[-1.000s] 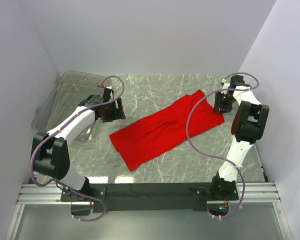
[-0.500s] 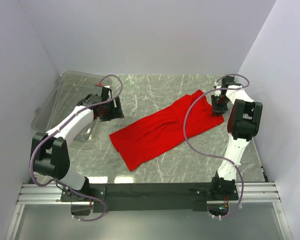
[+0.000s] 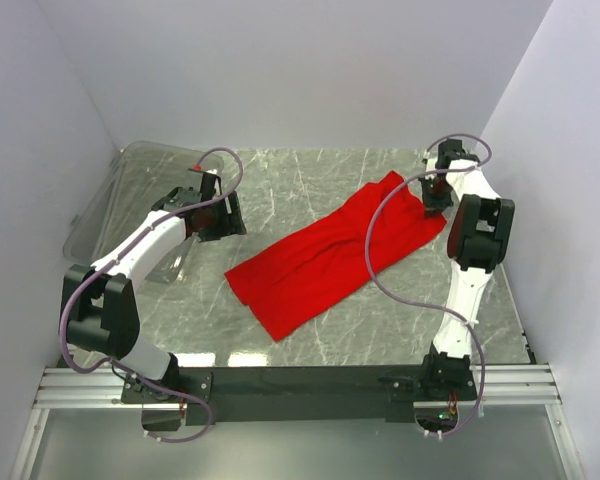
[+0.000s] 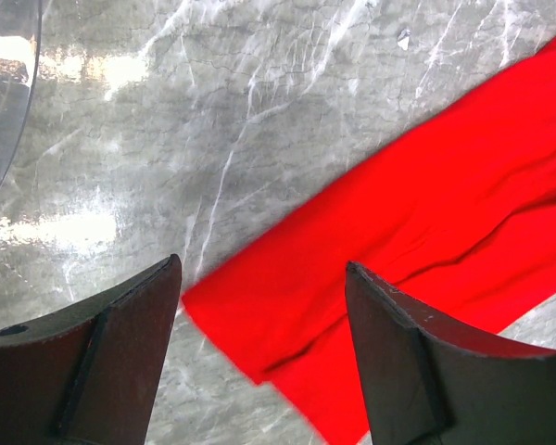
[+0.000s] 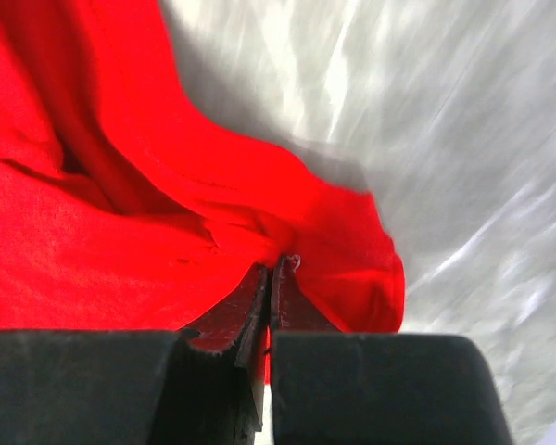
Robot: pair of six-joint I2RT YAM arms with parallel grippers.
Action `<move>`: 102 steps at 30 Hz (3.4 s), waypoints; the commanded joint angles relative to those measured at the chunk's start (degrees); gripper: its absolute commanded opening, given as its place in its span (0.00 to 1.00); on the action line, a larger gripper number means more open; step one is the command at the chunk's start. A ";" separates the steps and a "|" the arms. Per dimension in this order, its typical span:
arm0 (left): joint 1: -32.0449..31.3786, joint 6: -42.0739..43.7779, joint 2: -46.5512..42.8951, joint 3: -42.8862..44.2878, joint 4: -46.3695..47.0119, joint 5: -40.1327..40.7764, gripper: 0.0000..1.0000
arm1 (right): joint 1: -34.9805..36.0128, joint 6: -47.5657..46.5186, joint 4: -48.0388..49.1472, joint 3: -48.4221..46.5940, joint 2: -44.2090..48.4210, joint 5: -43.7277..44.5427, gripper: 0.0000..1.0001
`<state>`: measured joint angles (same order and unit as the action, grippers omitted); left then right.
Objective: Fold and stack the t-shirts
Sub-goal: Fold the tshirt
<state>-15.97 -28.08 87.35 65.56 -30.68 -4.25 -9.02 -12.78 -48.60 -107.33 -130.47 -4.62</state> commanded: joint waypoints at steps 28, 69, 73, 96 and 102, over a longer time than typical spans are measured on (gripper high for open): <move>-4.51 3.99 16.09 7.74 3.08 -2.96 0.73 | -0.65 -9.01 17.93 7.46 21.38 -4.20 0.55; -8.99 12.87 25.93 21.08 1.04 -17.45 0.68 | 19.23 -22.65 20.64 50.64 62.36 -32.64 0.63; -9.70 7.26 35.40 29.78 8.25 -20.96 0.69 | 11.50 -16.59 23.28 52.82 64.11 -30.98 0.63; -15.76 -2.25 57.93 53.71 11.88 -21.97 0.58 | 0.67 -4.01 28.38 59.60 68.34 -32.64 0.63; -16.11 -0.40 58.55 55.46 6.42 -9.57 0.36 | 0.05 -4.19 27.77 59.87 68.95 -33.43 0.63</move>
<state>-31.64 -30.85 144.35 119.68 -18.52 -22.24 -8.29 -17.54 -22.72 -48.21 -63.18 -36.71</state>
